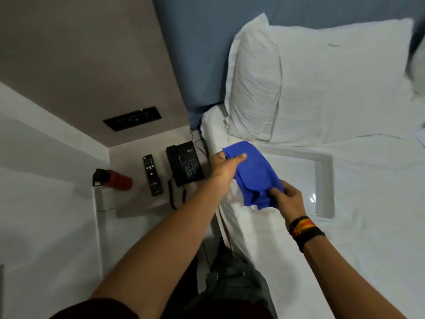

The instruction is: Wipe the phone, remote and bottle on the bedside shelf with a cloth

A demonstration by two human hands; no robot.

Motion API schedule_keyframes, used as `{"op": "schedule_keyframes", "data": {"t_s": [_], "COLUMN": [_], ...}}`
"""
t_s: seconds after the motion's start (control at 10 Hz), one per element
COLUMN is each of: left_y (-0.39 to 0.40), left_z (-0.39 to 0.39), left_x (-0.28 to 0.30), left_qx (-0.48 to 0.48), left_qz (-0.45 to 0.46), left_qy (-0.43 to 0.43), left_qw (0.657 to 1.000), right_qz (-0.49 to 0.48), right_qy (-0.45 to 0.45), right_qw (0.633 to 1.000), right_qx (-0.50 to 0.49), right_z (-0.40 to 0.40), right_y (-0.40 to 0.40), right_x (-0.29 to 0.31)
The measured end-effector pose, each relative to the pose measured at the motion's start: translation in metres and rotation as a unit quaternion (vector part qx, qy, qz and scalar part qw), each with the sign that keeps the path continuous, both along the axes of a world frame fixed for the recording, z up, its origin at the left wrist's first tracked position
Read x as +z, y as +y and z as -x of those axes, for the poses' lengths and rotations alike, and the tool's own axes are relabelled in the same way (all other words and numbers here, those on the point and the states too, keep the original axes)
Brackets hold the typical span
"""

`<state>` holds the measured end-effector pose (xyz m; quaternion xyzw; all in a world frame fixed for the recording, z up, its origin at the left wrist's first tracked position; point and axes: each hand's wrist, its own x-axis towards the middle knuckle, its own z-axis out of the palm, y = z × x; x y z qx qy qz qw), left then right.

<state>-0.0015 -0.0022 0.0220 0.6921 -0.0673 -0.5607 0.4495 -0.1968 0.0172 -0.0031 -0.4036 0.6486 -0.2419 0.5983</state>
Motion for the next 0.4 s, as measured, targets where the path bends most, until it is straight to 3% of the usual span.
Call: {"op": "schedule_keyframes", "data": {"t_s": [0.2, 0.3, 0.4], "left_y": [-0.027, -0.040, -0.042], "left_z": [0.066, 0.072, 0.067], "left_x": [-0.041, -0.056, -0.056], "left_qx": [-0.094, -0.127, -0.156], "left_qz": [-0.024, -0.003, 0.015], "left_qy": [-0.026, -0.064, -0.149], "left_qw": [0.995, 0.990, 0.976], "right_qz": [-0.075, -0.081, -0.094], "right_qy": [-0.011, -0.023, 0.037], "right_qw": [0.985, 0.982, 0.985], "right_qx": [-0.155, -0.168, -0.139], "right_z": [0.081, 0.085, 0.081], "right_y": [-0.020, -0.038, -0.043], "right_x": [-0.047, -0.079, -0.092]}}
